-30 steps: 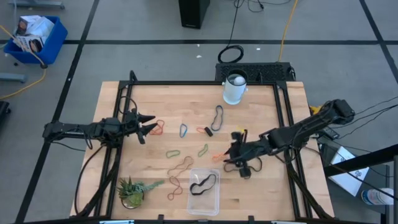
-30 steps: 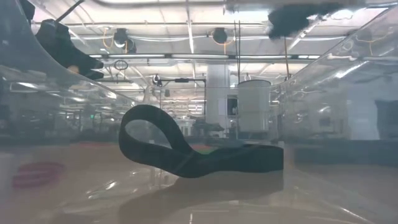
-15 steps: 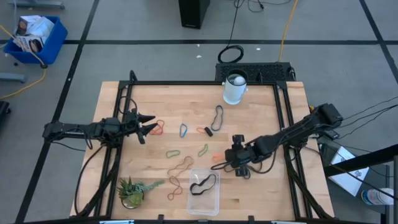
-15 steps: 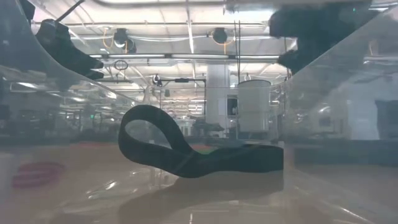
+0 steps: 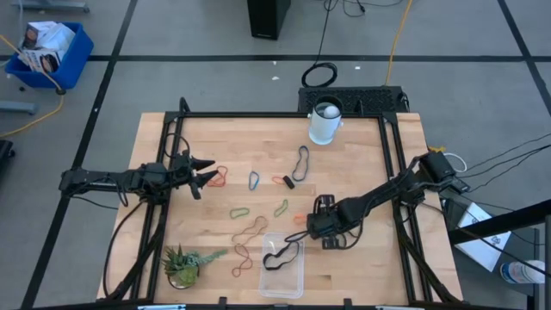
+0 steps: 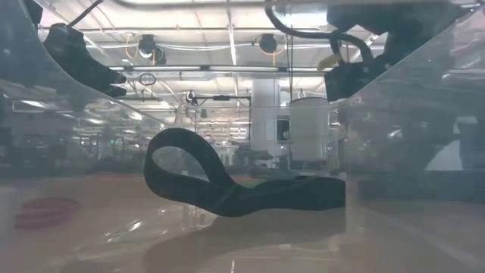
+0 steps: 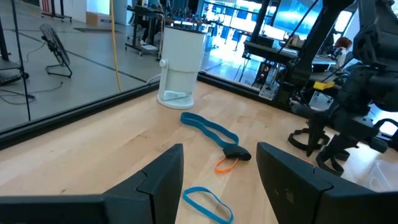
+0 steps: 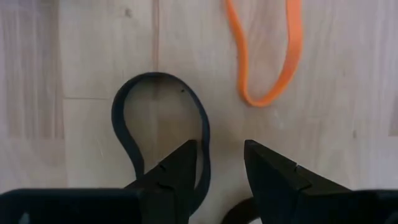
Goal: Pick and place rubber bands into bin
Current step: Put the black rubber band into the transparent bin
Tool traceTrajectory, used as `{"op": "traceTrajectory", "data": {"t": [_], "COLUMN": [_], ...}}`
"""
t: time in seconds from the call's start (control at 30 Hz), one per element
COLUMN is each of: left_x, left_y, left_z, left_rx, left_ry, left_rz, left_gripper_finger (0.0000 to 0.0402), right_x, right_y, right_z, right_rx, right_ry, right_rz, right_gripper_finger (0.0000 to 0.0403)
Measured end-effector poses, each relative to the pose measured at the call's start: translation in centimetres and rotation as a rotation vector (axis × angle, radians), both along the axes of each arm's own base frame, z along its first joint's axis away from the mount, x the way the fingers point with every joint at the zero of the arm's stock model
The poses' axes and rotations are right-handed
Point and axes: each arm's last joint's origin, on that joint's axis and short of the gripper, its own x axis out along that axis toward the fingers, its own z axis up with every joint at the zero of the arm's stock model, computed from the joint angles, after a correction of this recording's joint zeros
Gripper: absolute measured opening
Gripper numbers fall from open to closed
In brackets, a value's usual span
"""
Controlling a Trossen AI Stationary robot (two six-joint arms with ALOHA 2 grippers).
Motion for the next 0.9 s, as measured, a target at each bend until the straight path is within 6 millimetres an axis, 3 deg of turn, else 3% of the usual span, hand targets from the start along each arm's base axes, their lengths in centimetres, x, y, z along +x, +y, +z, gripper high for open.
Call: {"op": "traceTrajectory", "data": {"t": [0.17,0.53,0.77,0.9], "left_x": [0.0,0.0,0.0,0.0], "left_y": [0.0,0.0,0.0,0.0], "left_z": [0.0,0.0,0.0,0.0], "left_rx": [0.0,0.001,0.001,0.001], "left_ry": [0.001,0.002,0.002,0.002], "left_rz": [0.0,0.0,0.0,0.0], "left_gripper_finger": [0.0209,0.0209,0.0209,0.0209], "right_x": [0.0,0.0,-0.1,-0.4], "right_y": [0.0,-0.1,-0.1,-0.3], "right_z": [0.0,0.1,0.4,2.6], "right_rx": [0.004,0.015,0.016,0.041], "right_ry": [-0.002,-0.004,-0.015,-0.094], "right_rz": [-0.017,-0.02,-0.039,-0.054], "right_gripper_finger": [0.0109,0.0009,0.0003,0.0003]}}
